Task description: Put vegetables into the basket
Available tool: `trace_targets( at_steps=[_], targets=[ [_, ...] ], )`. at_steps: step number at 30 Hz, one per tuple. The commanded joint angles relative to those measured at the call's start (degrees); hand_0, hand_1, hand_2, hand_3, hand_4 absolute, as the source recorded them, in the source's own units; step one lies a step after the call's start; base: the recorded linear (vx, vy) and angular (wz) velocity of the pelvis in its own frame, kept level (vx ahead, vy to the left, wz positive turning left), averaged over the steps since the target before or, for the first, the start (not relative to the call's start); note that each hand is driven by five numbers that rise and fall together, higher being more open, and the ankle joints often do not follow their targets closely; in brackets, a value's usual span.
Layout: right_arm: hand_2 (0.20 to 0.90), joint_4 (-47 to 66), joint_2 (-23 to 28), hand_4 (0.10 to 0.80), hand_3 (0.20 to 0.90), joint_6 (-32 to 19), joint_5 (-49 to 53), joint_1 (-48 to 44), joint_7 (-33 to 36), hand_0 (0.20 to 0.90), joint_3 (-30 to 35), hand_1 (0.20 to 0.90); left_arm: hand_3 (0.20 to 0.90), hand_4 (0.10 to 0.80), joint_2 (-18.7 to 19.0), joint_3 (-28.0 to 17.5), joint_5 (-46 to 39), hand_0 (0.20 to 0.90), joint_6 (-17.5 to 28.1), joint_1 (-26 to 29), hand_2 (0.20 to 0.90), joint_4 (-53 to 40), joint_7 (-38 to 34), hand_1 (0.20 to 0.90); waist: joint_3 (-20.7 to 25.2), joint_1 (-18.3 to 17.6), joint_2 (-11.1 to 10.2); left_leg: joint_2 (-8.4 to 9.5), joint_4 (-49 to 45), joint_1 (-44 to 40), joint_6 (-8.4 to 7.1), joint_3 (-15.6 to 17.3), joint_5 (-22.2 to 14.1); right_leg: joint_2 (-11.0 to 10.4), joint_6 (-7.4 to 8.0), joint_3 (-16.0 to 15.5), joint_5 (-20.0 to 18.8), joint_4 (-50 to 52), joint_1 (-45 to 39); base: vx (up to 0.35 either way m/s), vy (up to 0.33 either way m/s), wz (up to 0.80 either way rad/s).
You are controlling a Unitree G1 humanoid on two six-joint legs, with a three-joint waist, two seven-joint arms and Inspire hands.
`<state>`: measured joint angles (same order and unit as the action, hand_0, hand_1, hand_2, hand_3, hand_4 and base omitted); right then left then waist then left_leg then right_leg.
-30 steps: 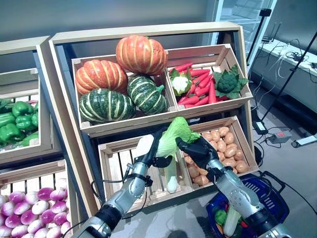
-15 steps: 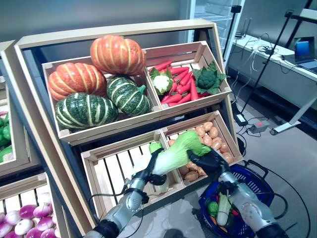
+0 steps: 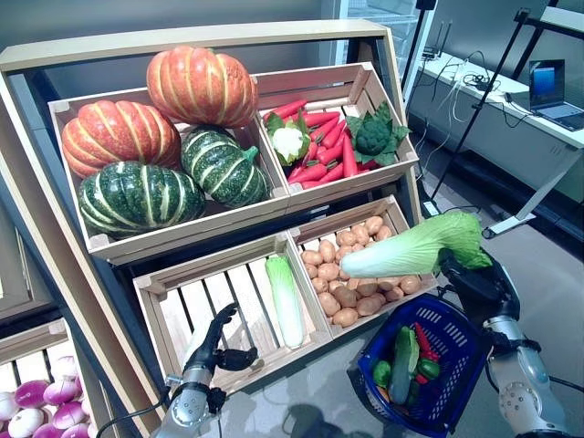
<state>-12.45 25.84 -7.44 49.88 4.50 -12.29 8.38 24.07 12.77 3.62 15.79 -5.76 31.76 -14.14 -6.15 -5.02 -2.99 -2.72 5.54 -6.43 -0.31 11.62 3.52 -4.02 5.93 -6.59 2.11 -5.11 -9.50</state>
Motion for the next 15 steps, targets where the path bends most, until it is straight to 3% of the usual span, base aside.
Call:
trace_targets(
  at_steps=[1,11,15],
  targets=[
    [0.300,-1.96,5.75,0.400,0.300,-9.66,-0.20,-8.11,1.63,0.300,5.13,0.300,0.900,0.800,3.37,-1.09,-2.11,0.900,5.66,6.80,0.900,-4.21,-0.52,0.900,1.06,1.53,0.07,0.73,-0.54,-2.96,0.74,-0.76,-6.36,1.78,-2.39,-0.73,-3.57,0.11,2.03,0.000,0.000,0.00],
    [0.300,-17.90,11.76,0.400,0.300,-9.30,-8.48,-13.47,12.34,0.300,4.28,0.300,0.900,0.800,1.88,-2.03,-10.32,0.900,3.20,8.62,0.900,-4.92,-2.47,0.900,0.14,3.72,-0.16,1.08,-1.21,-2.85,0.86,-1.48,-6.56,1.40,-2.79,-2.23,-3.22,0.57,1.31,0.043,-0.047,0.02],
    [0.300,-23.58,14.24,0.400,0.300,-7.60,-12.18,-15.88,16.95,0.300,2.92,0.300,0.900,0.800,2.41,-1.64,-11.39,0.900,2.77,9.76,0.900,-6.17,-2.30,0.900,-2.62,4.65,-0.47,0.89,-7.17,1.08,1.00,-2.15,-7.69,0.94,-3.57,-3.01,-1.57,6.17,4.48,-0.077,-0.087,0.04]
  ],
)
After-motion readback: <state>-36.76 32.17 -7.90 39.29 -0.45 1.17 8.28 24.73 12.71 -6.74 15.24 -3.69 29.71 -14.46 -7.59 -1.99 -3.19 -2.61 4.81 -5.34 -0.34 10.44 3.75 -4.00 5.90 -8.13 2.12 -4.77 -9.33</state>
